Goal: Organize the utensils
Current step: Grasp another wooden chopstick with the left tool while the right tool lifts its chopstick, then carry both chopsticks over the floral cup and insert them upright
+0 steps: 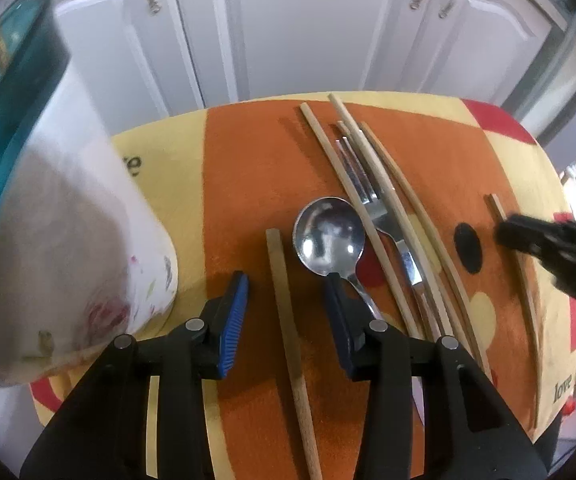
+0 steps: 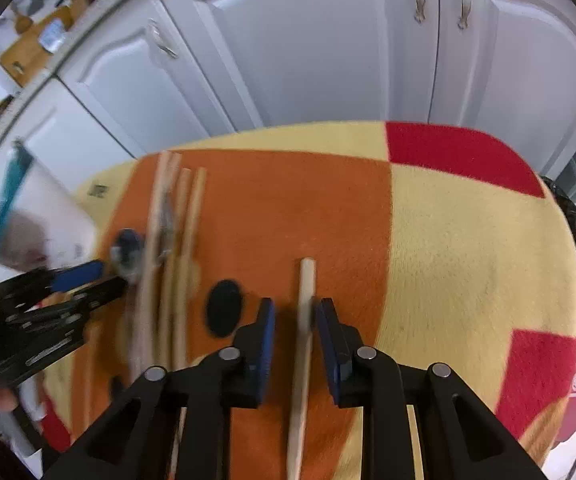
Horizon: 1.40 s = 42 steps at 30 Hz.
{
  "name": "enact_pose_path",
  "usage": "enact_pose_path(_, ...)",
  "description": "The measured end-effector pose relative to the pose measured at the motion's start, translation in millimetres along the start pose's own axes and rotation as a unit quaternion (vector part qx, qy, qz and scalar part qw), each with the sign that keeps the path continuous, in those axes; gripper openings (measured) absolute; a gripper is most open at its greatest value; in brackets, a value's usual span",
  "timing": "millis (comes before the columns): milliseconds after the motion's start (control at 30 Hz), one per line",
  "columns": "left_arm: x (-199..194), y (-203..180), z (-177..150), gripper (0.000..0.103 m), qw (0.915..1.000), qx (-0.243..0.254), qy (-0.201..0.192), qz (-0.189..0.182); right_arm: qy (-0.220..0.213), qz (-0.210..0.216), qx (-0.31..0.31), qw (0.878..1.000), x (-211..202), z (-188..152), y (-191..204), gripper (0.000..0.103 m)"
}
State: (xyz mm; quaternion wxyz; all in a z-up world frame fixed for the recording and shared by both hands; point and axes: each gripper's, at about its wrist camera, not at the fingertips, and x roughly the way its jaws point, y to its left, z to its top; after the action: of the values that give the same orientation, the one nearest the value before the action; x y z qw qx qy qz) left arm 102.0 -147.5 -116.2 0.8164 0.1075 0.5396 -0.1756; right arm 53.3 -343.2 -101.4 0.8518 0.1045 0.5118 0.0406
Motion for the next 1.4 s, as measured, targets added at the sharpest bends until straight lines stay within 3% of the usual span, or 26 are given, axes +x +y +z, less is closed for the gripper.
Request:
enact_pose_path(33, -1.0, 0.3, 0.0, 0.031, 1.0000, 0.004, 0.000, -0.004, 0.002, -0.002, -0.001, 1.000, 0.3, 0.7, 0.2, 0.007)
enact_pose_path(67, -3.0, 1.0, -1.0, 0.022, 0.9999, 0.005, -0.002, -0.011, 0.001, 0.005, 0.003, 1.000, -1.3, 1.6, -0.7, 0.007)
enact_pose_path(100, -4.2, 2.8, -1.5, 0.008, 0.9998, 0.003, -0.004, -0.019, 0.000, 0.016, 0.009, 1.000, -4.1, 1.4, -2.0, 0.007)
enact_pose_path(233, -18.6, 10.7, -9.3, 0.007, 0.9985, -0.022, -0.006, -0.049, -0.025, 0.033, 0.010, 0.999, -32.8, -2.9, -1.2, 0.006)
enact_pose_path(567, -117.3, 30.9, -34.5, 0.006, 0.9881, -0.042, -0.107, -0.102, -0.119, 0.083, -0.019, 0.989, -134.2, -14.6, 20.7, 0.006)
enact_pose_path(933, -194.1, 45.7, -52.9, 0.006, 0.9777, -0.042, -0.177, -0.104, -0.163, 0.104, -0.065, 0.979, -177.7, -14.3, 70.0, 0.005)
enact_pose_path(1067, -225.1, 60.1, -58.4, 0.006, 0.9704, -0.058, -0.211, -0.102, -0.175, 0.117, -0.080, 0.974, -189.7, -5.3, 87.1, 0.005)
enact_pose_path(1400, -288.9, 96.9, -40.2, 0.006, 0.9546, -0.072, -0.278, -0.080, -0.205, 0.140, -0.122, 0.961, -213.5, 27.0, 134.2, 0.005)
